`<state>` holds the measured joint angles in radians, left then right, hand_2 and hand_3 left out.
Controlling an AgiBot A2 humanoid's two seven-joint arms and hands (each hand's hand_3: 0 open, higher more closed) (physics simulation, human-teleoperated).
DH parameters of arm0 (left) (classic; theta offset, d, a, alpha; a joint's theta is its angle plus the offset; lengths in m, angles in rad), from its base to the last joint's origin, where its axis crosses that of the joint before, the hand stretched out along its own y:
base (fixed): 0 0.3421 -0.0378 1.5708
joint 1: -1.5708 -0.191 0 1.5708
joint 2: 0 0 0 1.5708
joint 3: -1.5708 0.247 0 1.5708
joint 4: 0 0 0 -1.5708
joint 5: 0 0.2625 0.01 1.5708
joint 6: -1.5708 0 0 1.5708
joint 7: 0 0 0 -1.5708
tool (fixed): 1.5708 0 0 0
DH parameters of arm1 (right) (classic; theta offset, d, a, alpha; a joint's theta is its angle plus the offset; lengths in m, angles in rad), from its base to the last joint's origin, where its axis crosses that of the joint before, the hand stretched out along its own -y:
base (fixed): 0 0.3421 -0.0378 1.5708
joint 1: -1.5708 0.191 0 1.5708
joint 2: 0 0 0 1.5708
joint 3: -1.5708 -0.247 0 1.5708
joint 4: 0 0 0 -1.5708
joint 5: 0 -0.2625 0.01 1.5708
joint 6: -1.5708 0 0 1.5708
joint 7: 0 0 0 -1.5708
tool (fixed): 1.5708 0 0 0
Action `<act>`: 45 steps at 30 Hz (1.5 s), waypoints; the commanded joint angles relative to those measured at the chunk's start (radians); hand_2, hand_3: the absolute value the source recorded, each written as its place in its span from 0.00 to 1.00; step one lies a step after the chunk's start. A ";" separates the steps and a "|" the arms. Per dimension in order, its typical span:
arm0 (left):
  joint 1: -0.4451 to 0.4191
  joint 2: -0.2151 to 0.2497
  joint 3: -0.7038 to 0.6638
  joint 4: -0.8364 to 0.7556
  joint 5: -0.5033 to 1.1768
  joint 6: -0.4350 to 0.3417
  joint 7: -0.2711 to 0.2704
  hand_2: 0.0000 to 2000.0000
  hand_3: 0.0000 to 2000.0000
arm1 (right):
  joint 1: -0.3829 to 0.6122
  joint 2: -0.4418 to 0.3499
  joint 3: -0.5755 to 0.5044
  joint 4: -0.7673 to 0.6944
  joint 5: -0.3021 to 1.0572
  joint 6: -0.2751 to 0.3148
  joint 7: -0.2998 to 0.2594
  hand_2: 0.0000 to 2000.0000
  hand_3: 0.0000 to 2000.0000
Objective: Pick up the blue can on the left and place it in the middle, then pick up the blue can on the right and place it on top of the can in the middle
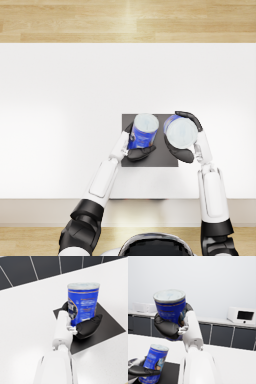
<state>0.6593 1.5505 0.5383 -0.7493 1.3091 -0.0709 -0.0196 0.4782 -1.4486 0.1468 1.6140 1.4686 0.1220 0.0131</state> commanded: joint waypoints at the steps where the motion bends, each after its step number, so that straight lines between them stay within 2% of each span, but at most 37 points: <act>1: -0.052 -0.032 0.018 -0.050 -0.001 0.006 0.002 0.00 0.00 | 0.072 -0.025 0.038 -0.005 0.000 0.000 -0.001 1.00 0.76; 6: -0.194 -0.102 -0.040 -0.308 0.000 0.035 0.012 0.00 0.00 | 0.134 -0.062 0.113 -0.038 0.000 0.000 -0.001 1.00 0.76; 12: -0.257 -0.116 -0.133 -0.413 0.003 0.057 0.019 0.00 0.00 | 0.138 -0.078 0.196 -0.026 0.000 0.005 0.000 1.00 0.76; 16: -0.355 -0.148 -0.241 -0.529 0.003 0.064 0.020 0.00 0.00 | 0.135 -0.087 0.242 -0.043 0.000 0.008 0.001 1.00 0.76; 20: -0.459 -0.171 -0.361 -0.642 0.003 0.069 0.020 0.00 0.00 | 0.142 -0.099 0.238 -0.075 0.000 0.007 0.000 1.00 0.76; 21: -0.484 -0.174 -0.397 -0.672 0.003 0.070 0.020 0.00 0.00 | 0.142 -0.101 0.240 -0.084 0.000 0.008 -0.016 1.00 0.76; 24: -0.511 -0.168 -0.505 -0.694 0.003 0.070 0.020 0.00 0.00 | 0.143 -0.109 0.266 -0.127 0.000 -0.098 -0.199 1.00 0.76; 25: -0.516 -0.167 -0.522 -0.692 0.003 0.071 0.020 0.00 0.00 | 0.145 -0.112 0.268 -0.150 0.000 -0.124 -0.240 1.00 0.76; 27: -0.520 -0.165 -0.533 -0.684 0.003 0.071 0.020 0.00 0.00 | 0.141 -0.114 0.272 -0.177 0.000 -0.160 -0.290 1.00 0.76; 29: -0.521 -0.163 -0.514 -0.670 0.003 0.071 0.020 0.00 0.00 | 0.141 -0.118 0.296 -0.181 0.000 -0.186 -0.315 1.00 0.76; 30: -0.521 -0.162 -0.506 -0.664 0.003 0.071 0.020 0.00 0.00 | 0.306 0.110 0.625 -0.187 0.000 -0.196 -0.322 1.00 0.76; 31: -0.521 -0.160 -0.499 -0.661 0.003 0.071 0.020 0.00 0.00 | 0.178 -0.061 0.388 -0.192 -0.001 -0.200 -0.328 1.00 0.76; 34: -0.521 -0.156 -0.498 -0.628 0.003 0.071 0.020 0.00 0.00 | 0.179 -0.067 0.397 -0.216 0.000 -0.224 -0.338 1.00 0.76; 40: -0.523 -0.147 -0.489 -0.586 0.003 0.071 0.020 0.00 0.00 | 0.184 -0.088 0.371 -0.291 0.000 -0.225 -0.341 1.00 0.76; 41: -0.528 -0.146 -0.480 -0.597 0.003 0.071 0.020 0.00 0.00 | 0.181 -0.088 0.360 -0.328 0.000 -0.218 -0.343 0.32 0.60; 42: -0.531 -0.145 -0.480 -0.593 0.003 0.071 0.020 0.00 0.00 | 0.174 -0.086 0.354 -0.357 0.000 -0.211 -0.340 0.00 0.43; 44: -0.536 -0.143 -0.480 -0.603 0.003 0.071 0.011 0.00 0.00 | 0.158 -0.081 0.352 -0.352 0.000 -0.225 -0.344 0.00 0.11; 45: -0.536 -0.142 -0.482 -0.603 0.003 0.072 0.008 0.00 0.00 | 0.152 -0.080 0.347 -0.344 0.000 -0.236 -0.349 0.00 0.00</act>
<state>0.1176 1.4092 0.0568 -1.3442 1.3120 0.0010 -0.0131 0.6272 -1.5288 0.5068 1.2771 1.4688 -0.1246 -0.3396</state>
